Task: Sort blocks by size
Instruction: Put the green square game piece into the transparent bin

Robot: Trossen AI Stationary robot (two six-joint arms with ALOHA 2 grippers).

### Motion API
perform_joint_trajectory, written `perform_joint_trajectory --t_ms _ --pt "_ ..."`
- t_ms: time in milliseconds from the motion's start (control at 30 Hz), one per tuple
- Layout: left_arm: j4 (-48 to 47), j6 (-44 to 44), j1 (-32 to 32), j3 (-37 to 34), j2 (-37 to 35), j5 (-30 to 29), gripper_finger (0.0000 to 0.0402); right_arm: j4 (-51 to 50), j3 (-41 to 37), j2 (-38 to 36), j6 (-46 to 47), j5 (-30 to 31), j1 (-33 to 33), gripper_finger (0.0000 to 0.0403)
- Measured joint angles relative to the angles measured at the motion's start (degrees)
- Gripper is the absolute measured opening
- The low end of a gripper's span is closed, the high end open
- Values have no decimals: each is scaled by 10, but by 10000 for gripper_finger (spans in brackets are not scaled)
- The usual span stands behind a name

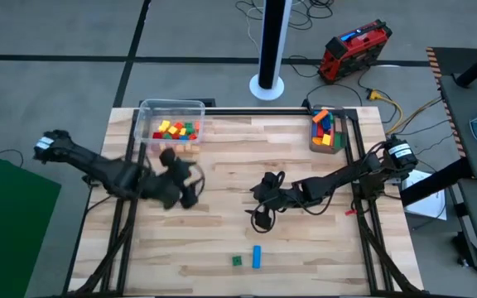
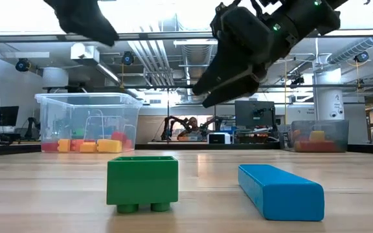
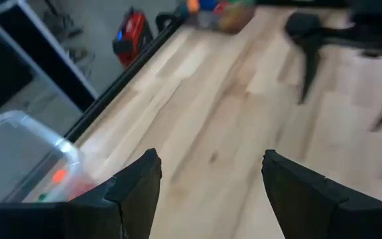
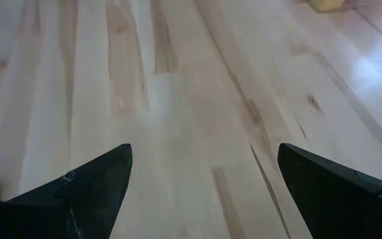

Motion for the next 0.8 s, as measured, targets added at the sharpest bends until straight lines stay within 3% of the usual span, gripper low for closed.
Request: perform_joint_trajectory --t_ms 167,300,533,800 --pt "2 -62 -115 0 49 -101 236 -1 12 0 35 -18 6 368" --pt "13 -97 -165 0 102 -131 236 4 18 0 34 -69 28 368" --pt "42 -132 -198 22 187 -167 236 90 18 0 70 -71 92 368" --pt "30 -120 -209 94 258 -167 236 67 29 31 90 -69 132 368"
